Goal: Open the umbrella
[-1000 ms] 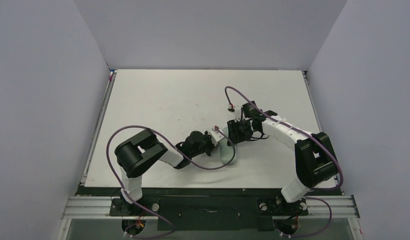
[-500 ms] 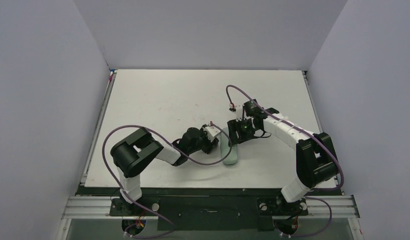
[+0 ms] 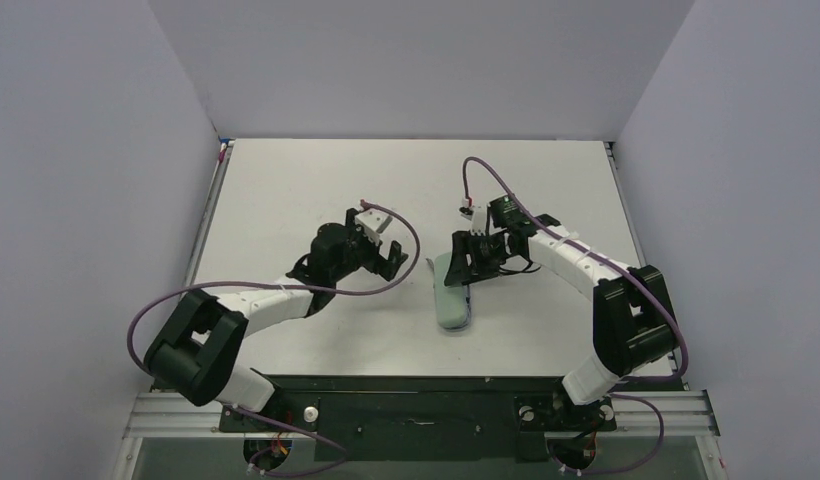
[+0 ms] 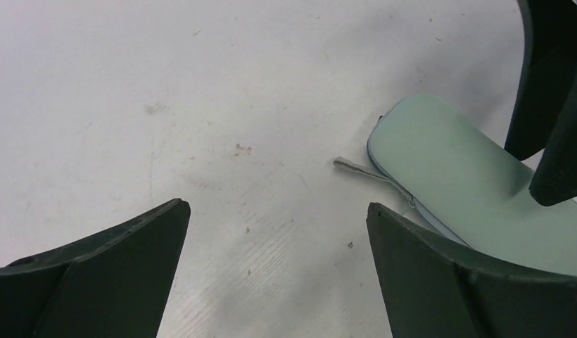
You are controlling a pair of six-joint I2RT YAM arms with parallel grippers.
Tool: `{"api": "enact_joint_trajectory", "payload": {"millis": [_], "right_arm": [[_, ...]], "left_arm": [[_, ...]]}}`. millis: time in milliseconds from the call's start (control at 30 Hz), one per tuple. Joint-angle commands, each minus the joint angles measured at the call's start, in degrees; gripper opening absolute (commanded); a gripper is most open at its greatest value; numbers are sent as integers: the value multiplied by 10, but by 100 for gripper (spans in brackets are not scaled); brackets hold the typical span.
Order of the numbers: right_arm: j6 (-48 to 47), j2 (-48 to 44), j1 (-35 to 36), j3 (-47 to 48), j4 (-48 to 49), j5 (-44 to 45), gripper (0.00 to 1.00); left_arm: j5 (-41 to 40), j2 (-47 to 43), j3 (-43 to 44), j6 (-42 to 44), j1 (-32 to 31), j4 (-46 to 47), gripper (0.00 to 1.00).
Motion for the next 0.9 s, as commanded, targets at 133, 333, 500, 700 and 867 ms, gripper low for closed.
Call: {"api": "enact_joint_trajectory", "payload": {"millis": [133, 333, 500, 700, 867], "right_arm": [[90, -8, 38, 54, 86, -60, 51], [106, 28, 71, 62, 119, -63, 50], [107, 36, 73, 103, 114, -62, 47], [139, -66, -26, 31, 100, 4, 39], [146, -103, -111, -60, 82, 70, 32]], "left_arm": [[111, -68, 8, -132, 83, -107, 97], [131, -78, -2, -234, 92, -112, 97], [142, -85, -17, -295, 93, -92, 97], [19, -74, 23, -281, 11, -166, 97], [-139, 4, 137, -227, -105, -265, 97]]}}
